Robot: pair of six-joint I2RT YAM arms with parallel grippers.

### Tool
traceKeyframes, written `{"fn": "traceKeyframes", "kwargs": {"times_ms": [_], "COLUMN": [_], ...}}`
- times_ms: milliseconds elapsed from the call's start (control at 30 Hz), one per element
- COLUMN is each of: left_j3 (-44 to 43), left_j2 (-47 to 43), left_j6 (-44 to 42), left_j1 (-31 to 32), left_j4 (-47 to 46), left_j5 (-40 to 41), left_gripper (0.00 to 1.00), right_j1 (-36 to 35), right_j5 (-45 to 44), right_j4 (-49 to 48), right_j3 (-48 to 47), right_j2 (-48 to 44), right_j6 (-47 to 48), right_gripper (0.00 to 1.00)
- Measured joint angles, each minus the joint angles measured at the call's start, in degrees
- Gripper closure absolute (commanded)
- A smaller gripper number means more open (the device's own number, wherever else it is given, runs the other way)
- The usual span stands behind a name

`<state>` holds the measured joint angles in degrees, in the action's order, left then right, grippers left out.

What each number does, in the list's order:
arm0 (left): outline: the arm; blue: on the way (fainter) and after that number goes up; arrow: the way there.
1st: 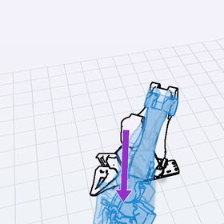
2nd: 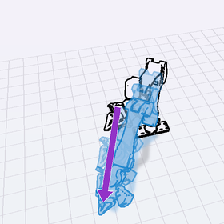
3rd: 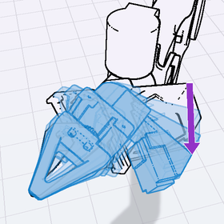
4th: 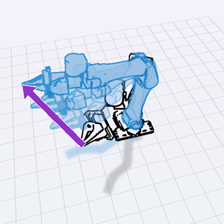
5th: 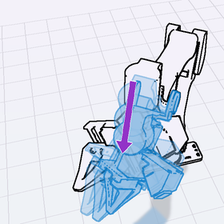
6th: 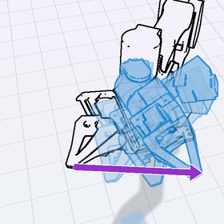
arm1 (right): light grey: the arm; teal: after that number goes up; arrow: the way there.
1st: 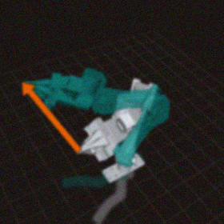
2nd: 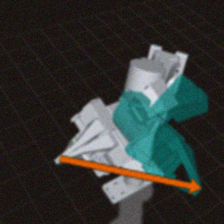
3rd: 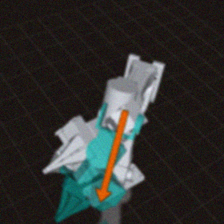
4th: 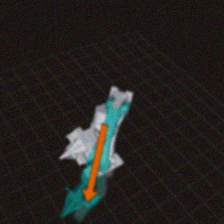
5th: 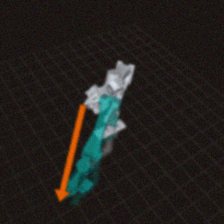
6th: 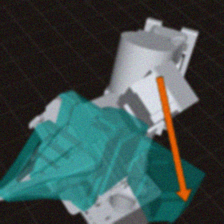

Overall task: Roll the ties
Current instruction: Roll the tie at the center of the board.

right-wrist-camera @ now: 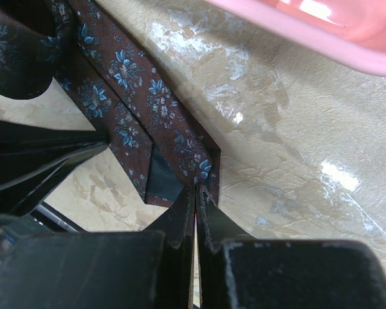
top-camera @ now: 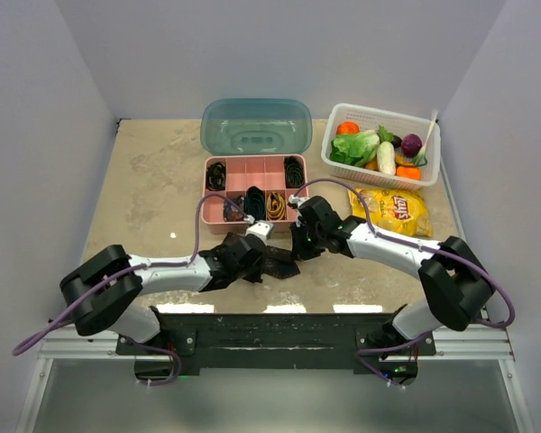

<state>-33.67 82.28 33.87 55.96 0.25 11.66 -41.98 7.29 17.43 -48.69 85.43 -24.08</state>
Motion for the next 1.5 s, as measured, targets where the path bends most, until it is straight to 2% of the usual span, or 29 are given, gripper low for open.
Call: {"fn": "traceKeyframes", "kwargs": {"times_ms": [300,1100,1167,1200,1267,1433,1500], "left_j3": [-2.14,-2.25,-2.25,-2.25,-2.25,-2.47,-2.82], "left_j2": [4.57,4.7,4.39,4.17,3.54,-0.28,-2.43], "left_j6": [0.0,0.61,0.57,0.57,0.55,0.24,-0.2], "left_j1": [0.0,0.0,0.0,0.0,0.0,0.0,-0.02], "left_j4": [-4.02,-4.17,-3.61,-3.32,-2.58,-1.14,-0.92], "left_j5": [0.5,1.6,1.77,1.84,1.9,1.53,0.98], "left_gripper": [1.0,1.0,1.0,1.0,0.99,0.81,0.73], "right_j1": [0.0,-0.02,0.0,0.0,0.0,0.0,0.0], "right_j5": [0.81,-0.31,-1.05,-1.81,-3.06,-5.09,-5.38], "right_j4": [0.52,3.69,3.69,3.69,3.87,4.46,4.55], "right_j3": [0.09,2.75,2.75,2.73,2.47,-0.02,-0.39], "right_j2": [-0.02,-0.31,-0.31,-0.31,-0.28,1.03,1.05], "right_j6": [-0.37,-0.59,-0.63,-0.7,-0.9,-0.76,-0.63], "right_gripper": [1.0,1.0,0.92,0.82,0.74,0.47,0.43]}}
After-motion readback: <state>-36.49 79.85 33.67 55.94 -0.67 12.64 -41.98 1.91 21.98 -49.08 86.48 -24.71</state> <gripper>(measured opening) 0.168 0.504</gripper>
